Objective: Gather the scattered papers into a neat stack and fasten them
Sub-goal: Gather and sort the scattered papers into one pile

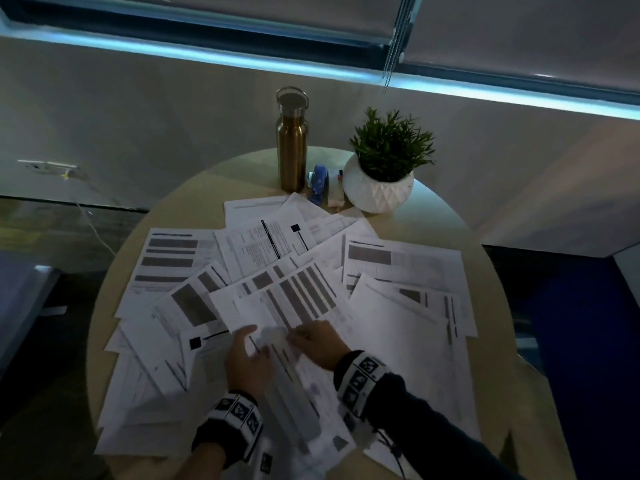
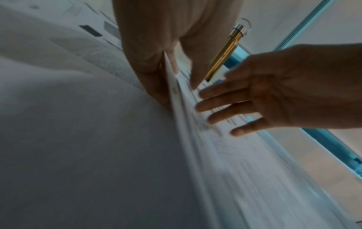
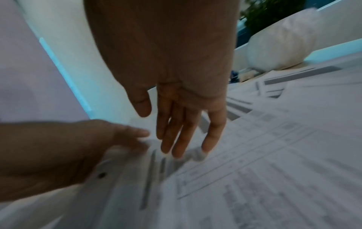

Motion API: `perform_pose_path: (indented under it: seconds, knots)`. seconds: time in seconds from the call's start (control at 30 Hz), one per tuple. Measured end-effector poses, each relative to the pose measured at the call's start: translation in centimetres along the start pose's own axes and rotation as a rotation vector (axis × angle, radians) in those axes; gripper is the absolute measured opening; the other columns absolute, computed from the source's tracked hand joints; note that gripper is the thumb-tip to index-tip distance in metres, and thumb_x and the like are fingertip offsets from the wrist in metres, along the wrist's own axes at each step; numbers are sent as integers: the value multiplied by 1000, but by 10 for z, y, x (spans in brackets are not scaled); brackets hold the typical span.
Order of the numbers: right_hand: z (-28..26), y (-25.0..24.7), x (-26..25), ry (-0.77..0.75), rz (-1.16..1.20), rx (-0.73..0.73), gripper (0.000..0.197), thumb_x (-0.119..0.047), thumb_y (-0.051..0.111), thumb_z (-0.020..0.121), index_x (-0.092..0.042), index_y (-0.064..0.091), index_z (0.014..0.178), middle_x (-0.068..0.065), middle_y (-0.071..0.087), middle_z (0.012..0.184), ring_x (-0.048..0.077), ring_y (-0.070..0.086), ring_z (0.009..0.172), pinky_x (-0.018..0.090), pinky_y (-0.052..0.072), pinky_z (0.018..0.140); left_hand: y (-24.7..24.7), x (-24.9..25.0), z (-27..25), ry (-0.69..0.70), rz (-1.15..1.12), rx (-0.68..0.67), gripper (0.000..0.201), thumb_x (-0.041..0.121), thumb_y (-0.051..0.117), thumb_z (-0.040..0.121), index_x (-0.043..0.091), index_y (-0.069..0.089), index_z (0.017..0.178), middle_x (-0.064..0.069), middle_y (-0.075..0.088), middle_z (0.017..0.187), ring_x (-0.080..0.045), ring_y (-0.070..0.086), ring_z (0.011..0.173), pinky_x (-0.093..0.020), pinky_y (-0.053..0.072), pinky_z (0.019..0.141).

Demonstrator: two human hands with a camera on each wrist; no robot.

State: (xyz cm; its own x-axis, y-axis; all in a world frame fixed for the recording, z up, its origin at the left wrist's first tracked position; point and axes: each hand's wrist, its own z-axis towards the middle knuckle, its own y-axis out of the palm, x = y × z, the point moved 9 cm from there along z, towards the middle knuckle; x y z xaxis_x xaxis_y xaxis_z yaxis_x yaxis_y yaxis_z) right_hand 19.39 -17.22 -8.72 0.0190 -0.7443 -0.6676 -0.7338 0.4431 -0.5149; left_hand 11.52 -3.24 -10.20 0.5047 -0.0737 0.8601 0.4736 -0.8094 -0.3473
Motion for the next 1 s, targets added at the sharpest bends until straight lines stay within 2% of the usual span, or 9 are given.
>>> perform_pose_path:
  seconds: [0.1, 0.17, 0.23, 0.37, 0.43, 0.53, 0.77, 0.87, 1.0]
  knots:
    - [-8, -87, 63, 208, -29, 419, 47, -23, 63, 82, -13, 53, 127, 11, 54, 131, 27, 51, 120, 42, 41, 102, -13, 2, 10, 117, 52, 8, 35, -13, 50, 83, 12, 56, 107, -13, 56, 121, -27, 49, 114, -31, 36, 97]
    - [-18, -128, 112, 421, -177, 470, 84, -28, 74, 73, -11, 27, 141, 12, 33, 146, 30, 34, 134, 46, 32, 109, -21, 7, 13, 222, 113, -28, 35, -14, 45, 84, 13, 59, 101, -11, 59, 114, -26, 52, 109, -31, 37, 97]
    - [-20, -149, 143, 518, -263, 401, 106, -34, 84, 62, -15, 19, 143, 9, 25, 148, 31, 26, 136, 51, 27, 109, -27, 9, 15, 292, 151, -61, 30, -12, 45, 88, 9, 64, 99, -13, 63, 108, -27, 56, 104, -32, 39, 94]
    - [-9, -149, 147, 418, -275, 276, 71, -27, 88, 54, -27, 46, 110, 0, 59, 108, 24, 47, 113, 46, 31, 99, -30, 2, 18, 220, 94, -122, 21, -2, 64, 82, 8, 65, 100, -10, 64, 107, -21, 56, 100, -31, 41, 93]
    - [-6, -144, 141, 375, -290, 210, 54, -24, 88, 55, -25, 50, 94, -2, 58, 93, 23, 54, 103, 38, 36, 92, -31, 7, 18, 268, 117, -132, 26, -3, 69, 77, 8, 64, 100, -7, 63, 106, -18, 55, 99, -23, 40, 92]
    - [-5, -142, 135, 322, -320, 197, 49, -22, 89, 53, -20, 51, 83, 1, 46, 97, 22, 52, 90, 29, 42, 81, -40, 16, 22, 319, 116, -98, 25, -5, 69, 76, 11, 65, 96, -5, 64, 102, -14, 57, 95, -11, 43, 91]
    - [-12, -119, 135, 308, -376, 58, 40, -18, 87, 59, -27, 48, 62, 1, 60, 92, 18, 57, 81, 28, 53, 81, -62, 14, 42, 331, 105, -9, 21, -4, 65, 81, 9, 68, 97, -8, 67, 100, 18, 58, 84, 2, 43, 81]
    - [-21, -113, 128, 355, -364, 24, 33, -27, 85, 63, -15, 64, 86, 5, 63, 108, 22, 62, 93, 33, 54, 89, -62, 8, 41, 320, 127, -1, 21, -4, 63, 82, 7, 68, 99, -7, 67, 100, 21, 57, 84, 4, 41, 82]
    - [-33, -94, 124, 476, -445, 58, 115, -50, 87, 46, -8, 31, 137, 11, 40, 139, 33, 41, 128, 53, 37, 106, -60, -1, 34, 306, 127, 5, 21, -4, 62, 83, 10, 67, 98, -7, 66, 102, 12, 59, 85, 2, 42, 81]
